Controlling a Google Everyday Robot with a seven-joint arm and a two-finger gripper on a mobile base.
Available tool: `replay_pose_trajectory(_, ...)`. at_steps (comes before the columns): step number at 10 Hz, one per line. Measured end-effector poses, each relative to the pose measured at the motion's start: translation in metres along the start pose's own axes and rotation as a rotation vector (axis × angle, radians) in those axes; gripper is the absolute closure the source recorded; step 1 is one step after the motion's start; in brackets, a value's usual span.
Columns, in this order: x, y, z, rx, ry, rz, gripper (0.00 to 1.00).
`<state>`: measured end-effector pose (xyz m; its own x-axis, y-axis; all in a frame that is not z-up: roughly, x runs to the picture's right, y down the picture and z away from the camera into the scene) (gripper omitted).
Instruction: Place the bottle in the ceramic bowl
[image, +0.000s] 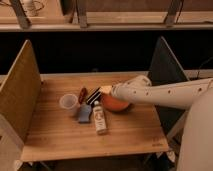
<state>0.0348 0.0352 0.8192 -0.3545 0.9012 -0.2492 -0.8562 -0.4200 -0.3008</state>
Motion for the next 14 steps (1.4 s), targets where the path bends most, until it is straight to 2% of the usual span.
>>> replay_pose_trajectory(10, 0.002, -0.001, 0.001, 0.006, 0.007, -0.014, 0.2)
replay_pose_trajectory(12, 0.02, 0.009, 0.003, 0.002, 0.047, -0.094, 0.2)
replay_pose_trajectory(14, 0.042, 0.027, 0.002, -0.009, 0.104, -0.224, 0.2)
